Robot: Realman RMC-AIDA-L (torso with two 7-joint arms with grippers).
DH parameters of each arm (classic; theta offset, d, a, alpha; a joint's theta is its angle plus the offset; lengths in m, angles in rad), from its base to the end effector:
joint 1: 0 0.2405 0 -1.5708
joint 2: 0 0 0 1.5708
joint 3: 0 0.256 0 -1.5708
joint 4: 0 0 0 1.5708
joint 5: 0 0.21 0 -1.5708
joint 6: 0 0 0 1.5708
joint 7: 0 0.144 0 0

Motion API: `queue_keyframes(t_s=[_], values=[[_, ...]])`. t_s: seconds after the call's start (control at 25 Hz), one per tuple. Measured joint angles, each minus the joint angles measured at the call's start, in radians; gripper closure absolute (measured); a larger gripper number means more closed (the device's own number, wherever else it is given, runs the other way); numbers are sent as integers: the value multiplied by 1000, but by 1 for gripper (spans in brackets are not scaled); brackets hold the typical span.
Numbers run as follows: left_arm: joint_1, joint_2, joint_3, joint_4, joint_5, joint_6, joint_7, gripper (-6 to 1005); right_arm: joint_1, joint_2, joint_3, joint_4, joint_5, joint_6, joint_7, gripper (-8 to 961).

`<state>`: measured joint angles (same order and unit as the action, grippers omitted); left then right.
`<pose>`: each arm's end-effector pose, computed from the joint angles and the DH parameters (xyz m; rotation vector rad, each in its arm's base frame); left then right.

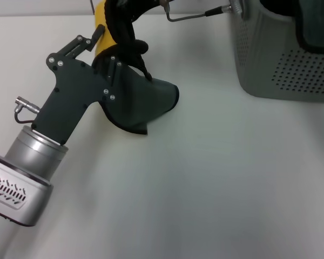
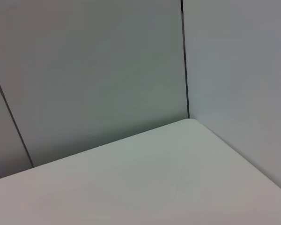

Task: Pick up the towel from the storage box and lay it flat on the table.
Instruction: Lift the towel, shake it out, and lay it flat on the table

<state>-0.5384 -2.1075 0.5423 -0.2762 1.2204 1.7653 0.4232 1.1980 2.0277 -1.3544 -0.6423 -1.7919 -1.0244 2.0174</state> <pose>-0.2393 0.2735 -0.0478 -1.6999 0.2665 -0.8181 -0.0097 0.4455 -0.0567 -2.8723 0.3759 0.4426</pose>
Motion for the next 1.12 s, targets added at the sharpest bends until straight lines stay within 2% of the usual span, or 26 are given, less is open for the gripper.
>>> queue_keyframes(t_s=[0.32, 0.48, 0.64, 0.72, 1.12], values=[[-1, 0, -4, 0, 8, 9, -4, 752, -4, 0, 0, 7, -1, -3, -5, 953], [-2, 2, -3, 12, 10, 15, -108, 753, -9, 0, 0, 8, 0, -9, -6, 954], [14, 3, -2, 82, 11, 25, -299, 866, -21, 0, 1, 8, 1, -17, -3, 940], [18, 4, -1, 93, 11, 30, -316, 922, -30, 0, 2, 6, 2, -18, -2, 927], [33, 8, 1, 170, 11, 53, -490, 989, -76, -2, 5, -48, 7, -84, -21, 859]])
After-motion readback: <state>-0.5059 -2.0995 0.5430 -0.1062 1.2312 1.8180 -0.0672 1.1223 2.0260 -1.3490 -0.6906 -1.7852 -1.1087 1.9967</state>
